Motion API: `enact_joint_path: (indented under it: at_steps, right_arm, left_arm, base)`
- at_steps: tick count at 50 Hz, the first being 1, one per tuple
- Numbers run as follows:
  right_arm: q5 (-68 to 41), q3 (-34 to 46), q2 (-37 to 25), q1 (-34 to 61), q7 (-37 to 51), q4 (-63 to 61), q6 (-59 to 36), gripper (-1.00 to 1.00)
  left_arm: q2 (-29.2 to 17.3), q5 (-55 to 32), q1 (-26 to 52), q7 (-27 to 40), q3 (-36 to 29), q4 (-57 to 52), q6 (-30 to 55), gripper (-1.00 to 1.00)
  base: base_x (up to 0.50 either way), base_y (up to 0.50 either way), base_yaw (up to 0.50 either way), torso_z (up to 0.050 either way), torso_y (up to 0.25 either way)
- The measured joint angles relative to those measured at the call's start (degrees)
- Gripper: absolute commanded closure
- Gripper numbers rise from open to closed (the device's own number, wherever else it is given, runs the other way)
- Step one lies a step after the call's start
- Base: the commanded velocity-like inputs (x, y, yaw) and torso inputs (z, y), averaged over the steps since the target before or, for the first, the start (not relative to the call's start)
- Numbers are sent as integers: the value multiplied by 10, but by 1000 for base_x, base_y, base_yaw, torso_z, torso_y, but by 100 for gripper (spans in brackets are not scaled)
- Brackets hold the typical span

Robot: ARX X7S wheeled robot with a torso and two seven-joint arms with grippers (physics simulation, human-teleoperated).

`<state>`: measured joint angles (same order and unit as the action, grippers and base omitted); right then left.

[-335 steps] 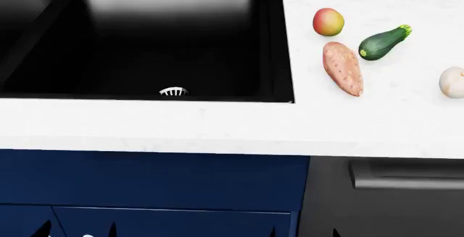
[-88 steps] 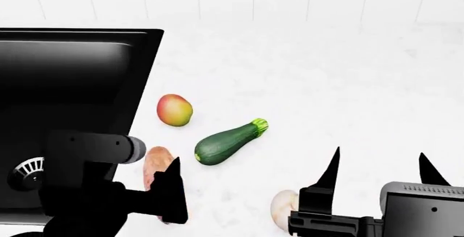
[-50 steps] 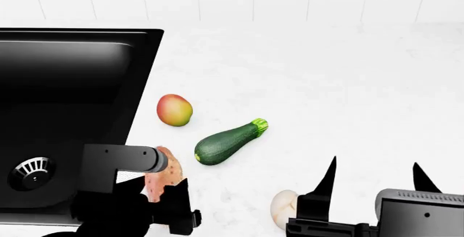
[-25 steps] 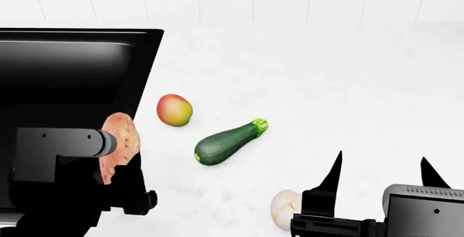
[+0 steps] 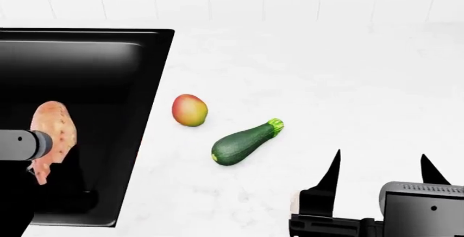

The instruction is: There is a mixed pile of frozen fruits and vegetables on the counter. Locate all the frozen vegetables and place the items in a bowl on the counter. Take all the frozen fruits and defrost them in a running sink.

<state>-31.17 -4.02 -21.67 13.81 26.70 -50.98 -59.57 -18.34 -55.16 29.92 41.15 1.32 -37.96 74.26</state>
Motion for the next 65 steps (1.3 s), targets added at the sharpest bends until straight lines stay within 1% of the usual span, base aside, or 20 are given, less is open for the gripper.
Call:
enact_joint_path:
  at_steps: [11, 25, 29, 31, 34, 36, 38, 42, 46, 51, 57, 62, 65]
  right_arm:
    - [-2, 0, -3, -2, 2, -3, 6, -100]
    - [-5, 8, -6, 9, 8, -2, 0, -100]
    - [-18, 6, 1, 25, 17, -1, -23, -100]
    - [-34, 0, 10, 43, 25, -1, -53, -100]
    - [-73, -17, 29, 82, 43, 1, -112, -100]
    - [-120, -30, 39, 113, 73, 11, -148, -100]
    - [-189, -34, 42, 149, 129, 37, -177, -100]
    - [-364, -16, 37, 219, 283, 106, -198, -100]
    - [-508, 42, 10, 279, 400, 159, -159, -100]
    - [-619, 130, -26, 335, 494, 202, -80, -100]
    - [-671, 228, -62, 362, 560, 225, 34, -100]
    - [-685, 319, -96, 381, 591, 228, 136, -100]
    - [-690, 391, -118, 402, 604, 229, 200, -100]
  left_arm:
    - [-9, -10, -5, 8, 8, -9, 2, 100]
    - [-15, -11, -8, 6, 5, -6, -10, 100]
    - [-17, -8, -10, 3, 2, -4, -16, 100]
    - [-17, -6, -12, 1, -1, -2, -21, 100]
    - [-16, 0, -10, -3, -7, 4, -29, 100]
    - [-16, 4, -8, -5, -12, 7, -34, 100]
    - [-15, 8, -6, -8, -16, 11, -39, 100]
    - [-15, 16, -8, -15, -22, 16, -54, 100]
    - [-17, 21, -13, -22, -24, 19, -67, 100]
    - [-20, 21, -19, -27, -20, 19, -78, 100]
    - [-23, 20, -22, -29, -16, 16, -86, 100]
    - [-24, 19, -24, -31, -15, 15, -92, 100]
    - [-24, 18, -25, -31, -14, 15, -94, 100]
  base:
    - [86, 158, 0, 0, 1]
    - [302, 144, 0, 0, 1]
    - [0, 0, 0, 0, 0]
    - [0, 0, 0, 0, 0]
    - [0, 0, 0, 0, 0]
    - [0, 0, 0, 0, 0]
    - [0, 0, 0, 0, 0]
    - [0, 0, 0, 0, 3]
    - [0, 0, 0, 0, 0]
    - [0, 0, 0, 0, 0]
    - [0, 0, 0, 0, 0]
    - [0, 0, 0, 0, 0]
    - [0, 0, 0, 0, 0]
